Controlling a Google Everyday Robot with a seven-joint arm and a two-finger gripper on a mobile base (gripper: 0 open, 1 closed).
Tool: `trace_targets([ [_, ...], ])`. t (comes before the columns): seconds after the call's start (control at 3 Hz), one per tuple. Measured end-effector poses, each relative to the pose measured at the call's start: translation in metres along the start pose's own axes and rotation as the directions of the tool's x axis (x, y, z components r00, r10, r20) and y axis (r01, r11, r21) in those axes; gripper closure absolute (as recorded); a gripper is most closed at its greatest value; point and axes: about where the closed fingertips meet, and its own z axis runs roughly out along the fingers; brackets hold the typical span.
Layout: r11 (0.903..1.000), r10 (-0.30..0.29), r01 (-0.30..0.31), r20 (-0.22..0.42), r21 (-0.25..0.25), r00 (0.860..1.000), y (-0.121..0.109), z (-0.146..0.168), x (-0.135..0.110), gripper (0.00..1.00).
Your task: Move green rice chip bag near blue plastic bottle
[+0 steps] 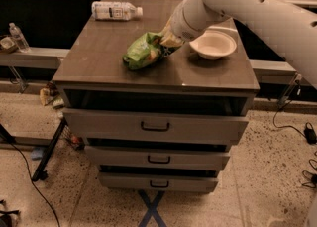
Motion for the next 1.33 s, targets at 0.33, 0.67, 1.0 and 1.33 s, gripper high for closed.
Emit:
trace_targets([
  [0.33,0.9999,0.012,-0.012,0.001,0.007,1.000,-0.045,0.019,-0.014,1.00],
  [0.67,0.9985,0.055,-0.055,-0.008,0.005,0.998,-0.069,0.039,-0.011,1.00],
  [1.0,0.9894,0.143,-0.142,-0.012,0.029,0.990,-0.099,0.066,-0.003,1.00],
  [1.33,0.9768,0.208,-0.207,0.002,0.053,0.978,-0.116,0.075,0.000,1.00],
])
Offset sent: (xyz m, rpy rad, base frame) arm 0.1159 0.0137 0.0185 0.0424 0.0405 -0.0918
